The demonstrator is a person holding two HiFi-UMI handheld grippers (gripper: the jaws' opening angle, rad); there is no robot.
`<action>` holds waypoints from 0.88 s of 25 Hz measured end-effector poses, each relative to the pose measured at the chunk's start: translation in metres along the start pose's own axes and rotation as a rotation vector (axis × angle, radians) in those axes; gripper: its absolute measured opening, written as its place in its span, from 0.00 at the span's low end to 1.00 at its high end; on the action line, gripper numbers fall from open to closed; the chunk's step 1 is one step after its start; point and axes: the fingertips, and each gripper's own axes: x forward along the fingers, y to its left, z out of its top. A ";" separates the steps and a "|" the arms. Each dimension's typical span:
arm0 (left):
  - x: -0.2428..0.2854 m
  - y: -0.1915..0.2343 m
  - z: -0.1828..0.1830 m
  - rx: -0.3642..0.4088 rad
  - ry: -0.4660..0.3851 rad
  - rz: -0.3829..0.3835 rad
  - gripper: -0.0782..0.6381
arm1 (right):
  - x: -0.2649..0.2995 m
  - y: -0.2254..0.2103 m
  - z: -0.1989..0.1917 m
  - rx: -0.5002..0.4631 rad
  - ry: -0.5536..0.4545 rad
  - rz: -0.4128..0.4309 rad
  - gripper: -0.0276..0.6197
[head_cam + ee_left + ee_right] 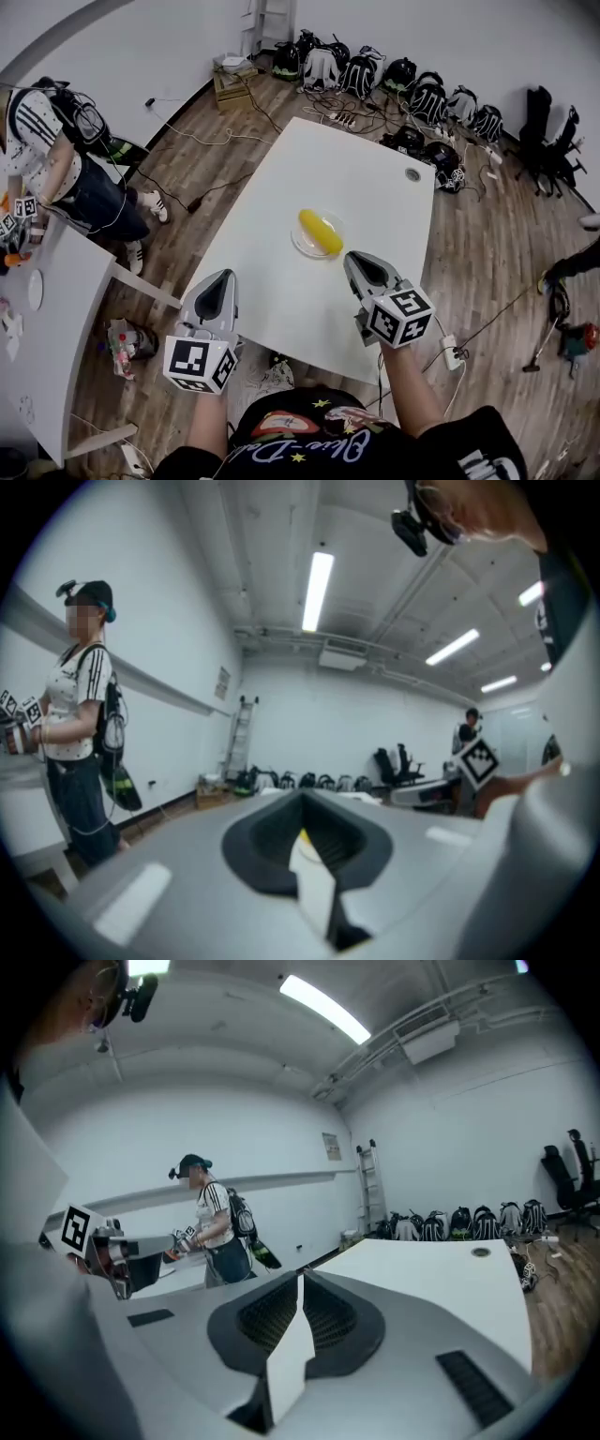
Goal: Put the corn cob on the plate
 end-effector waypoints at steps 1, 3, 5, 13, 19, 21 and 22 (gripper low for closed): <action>-0.004 -0.015 0.000 0.018 0.003 -0.019 0.11 | -0.019 0.004 0.003 0.010 -0.036 -0.006 0.09; -0.012 -0.046 -0.002 0.061 0.006 -0.052 0.11 | -0.053 0.010 0.002 0.016 -0.080 -0.003 0.09; -0.024 -0.072 -0.003 0.061 -0.006 -0.054 0.11 | -0.082 0.013 -0.003 -0.002 -0.088 0.014 0.08; -0.061 -0.134 -0.008 0.036 -0.021 -0.036 0.11 | -0.146 0.023 -0.035 -0.019 -0.067 0.058 0.08; -0.072 -0.156 0.000 0.055 -0.037 -0.031 0.11 | -0.172 0.023 -0.030 -0.020 -0.095 0.067 0.08; -0.074 -0.157 0.002 0.051 -0.036 -0.031 0.11 | -0.175 0.025 -0.029 -0.014 -0.100 0.075 0.08; -0.075 -0.156 0.002 0.052 -0.037 -0.031 0.11 | -0.175 0.027 -0.029 -0.012 -0.101 0.078 0.08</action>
